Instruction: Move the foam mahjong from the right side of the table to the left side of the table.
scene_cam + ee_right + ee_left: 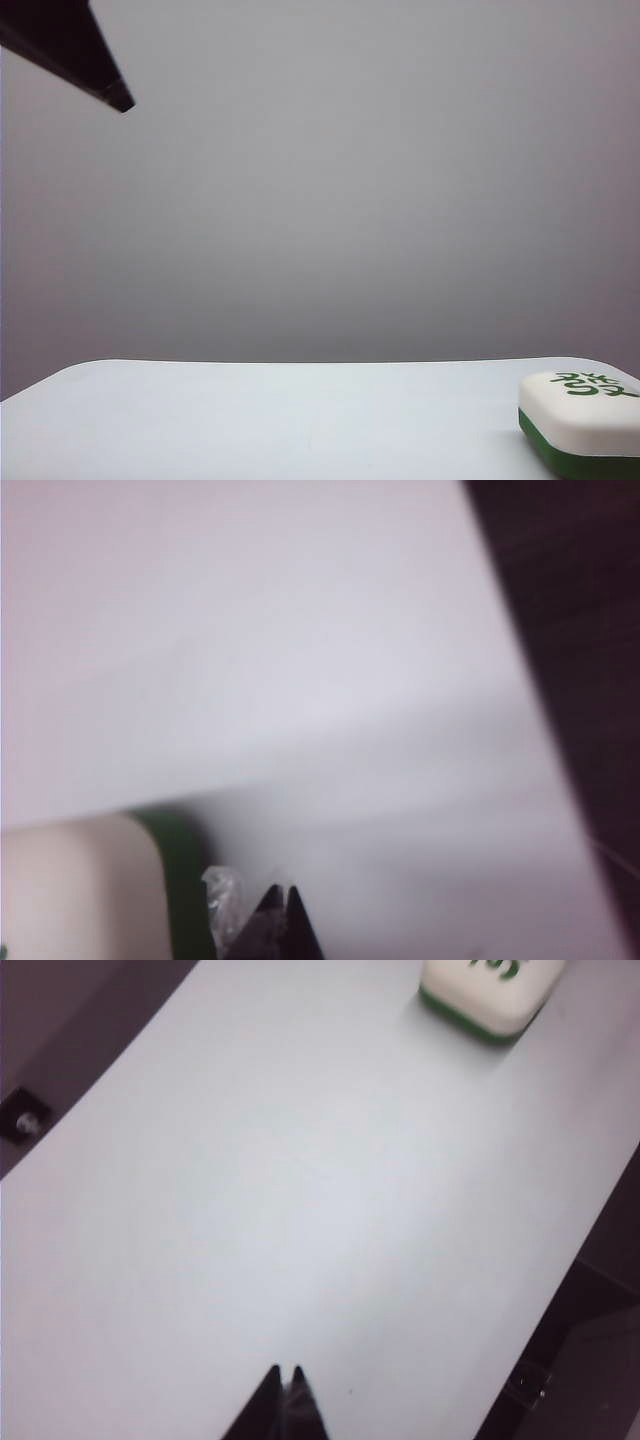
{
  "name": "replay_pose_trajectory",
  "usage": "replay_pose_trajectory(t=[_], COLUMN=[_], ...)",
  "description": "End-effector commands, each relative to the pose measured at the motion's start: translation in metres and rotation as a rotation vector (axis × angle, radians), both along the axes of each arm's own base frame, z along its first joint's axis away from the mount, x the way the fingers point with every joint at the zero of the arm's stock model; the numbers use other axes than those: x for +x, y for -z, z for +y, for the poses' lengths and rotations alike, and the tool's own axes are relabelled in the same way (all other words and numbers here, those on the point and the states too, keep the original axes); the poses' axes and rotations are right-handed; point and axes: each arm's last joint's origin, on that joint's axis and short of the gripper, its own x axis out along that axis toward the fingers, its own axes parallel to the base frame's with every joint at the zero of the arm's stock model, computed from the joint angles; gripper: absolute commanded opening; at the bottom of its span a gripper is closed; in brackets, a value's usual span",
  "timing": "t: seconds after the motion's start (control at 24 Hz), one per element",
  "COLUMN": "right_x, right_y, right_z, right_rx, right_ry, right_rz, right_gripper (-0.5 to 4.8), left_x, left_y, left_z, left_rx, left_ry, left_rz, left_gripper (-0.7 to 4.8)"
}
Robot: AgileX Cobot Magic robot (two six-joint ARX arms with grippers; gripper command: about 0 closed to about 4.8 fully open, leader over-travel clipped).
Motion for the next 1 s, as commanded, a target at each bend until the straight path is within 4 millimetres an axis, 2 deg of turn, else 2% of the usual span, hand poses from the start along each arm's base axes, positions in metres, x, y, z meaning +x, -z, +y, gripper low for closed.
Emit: replay_pose_trajectory(t=[0.04,0.17,0.29,0.54,1.0], right_x=[0.005,0.009,0.011,0.012,0.019], right_y=[0.007,0.021,0.024,0.022,0.005], right_z=[0.01,0.029,0.041,0.066,0.141], right_rx=[-0.001,0.001,0.022,0.044,0.003], right_ry=[-0.044,-0.087,-0.102,-0.126,-0.247], right_rz=[0.0,0.031,0.041,0.03,0.033], right_gripper=[-0.05,-0.05,-0.05,-0.05,-0.05], left_x=[0.001,0.001,0.001,0.0,-0.006], left_y=[-0.004,-0.003,-0.003,-0.002,0.004], left_z=[0.0,0.001,0.001,0.001,0.004], left_rx=[-0.021,-0.017,-0.017,-0.012,0.031], left_ry=[-0.014,-0.022,-0.02,-0.019,-0.018], left_rz=[-0.021,-0.017,-0.015,-0.003,0.088], left_gripper=[-0.05,-0.05,-0.05,-0.05,-0.05])
